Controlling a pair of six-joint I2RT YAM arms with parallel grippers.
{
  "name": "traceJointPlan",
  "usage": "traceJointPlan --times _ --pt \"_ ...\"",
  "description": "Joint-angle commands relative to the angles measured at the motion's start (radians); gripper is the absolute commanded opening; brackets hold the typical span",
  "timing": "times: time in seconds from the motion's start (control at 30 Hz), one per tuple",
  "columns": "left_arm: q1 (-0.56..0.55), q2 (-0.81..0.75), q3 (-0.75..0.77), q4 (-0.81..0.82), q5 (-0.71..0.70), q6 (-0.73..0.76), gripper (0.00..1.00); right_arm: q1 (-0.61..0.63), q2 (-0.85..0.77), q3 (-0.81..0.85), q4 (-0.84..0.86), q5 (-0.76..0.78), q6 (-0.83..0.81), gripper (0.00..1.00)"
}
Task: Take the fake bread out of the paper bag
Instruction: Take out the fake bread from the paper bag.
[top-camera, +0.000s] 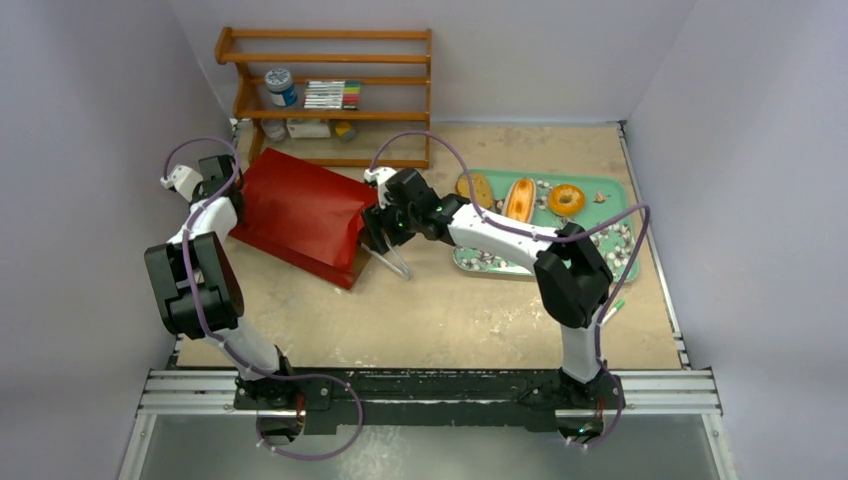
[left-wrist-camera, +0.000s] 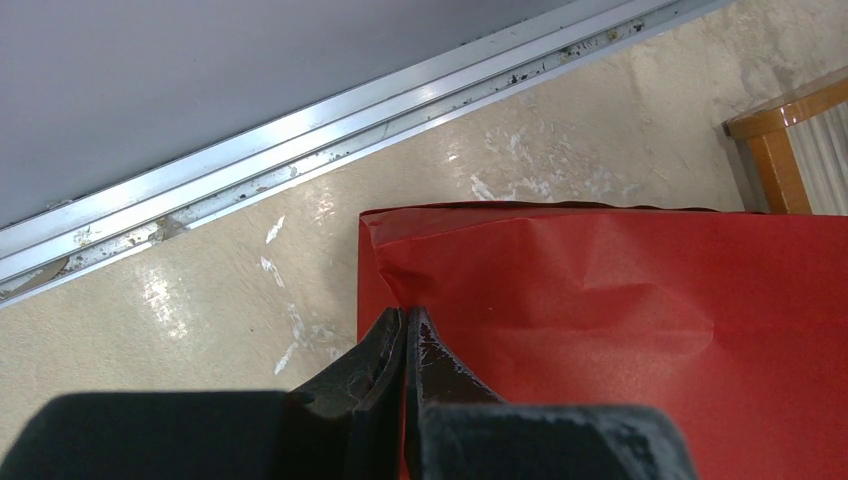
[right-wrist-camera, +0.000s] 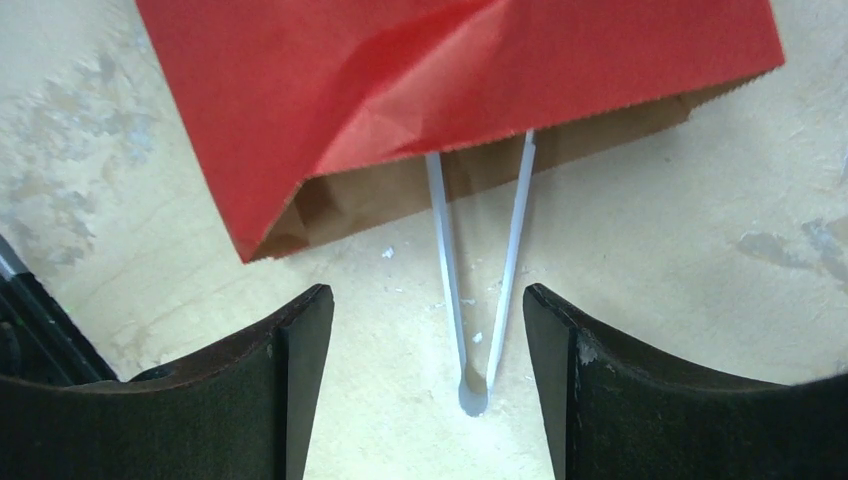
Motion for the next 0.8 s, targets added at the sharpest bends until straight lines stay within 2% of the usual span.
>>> traceJointPlan --times 0.0,0.43,0.77 --pt "-0.007 0.005 0.0 0.066 0.05 -0.026 0.0 0.007 -0.007 -0.081 0.031 0.023 -0.017 0.72" --pt "-0.007 0.01 0.024 0.061 0.051 -0.018 0.0 0.013 0.057 -0.175 0.174 -0.029 -0.009 0.72" --pt "-0.007 0.025 0.03 0.069 0.06 -0.01 0.0 0.019 0.119 -0.186 0.282 0.026 0.004 0.66"
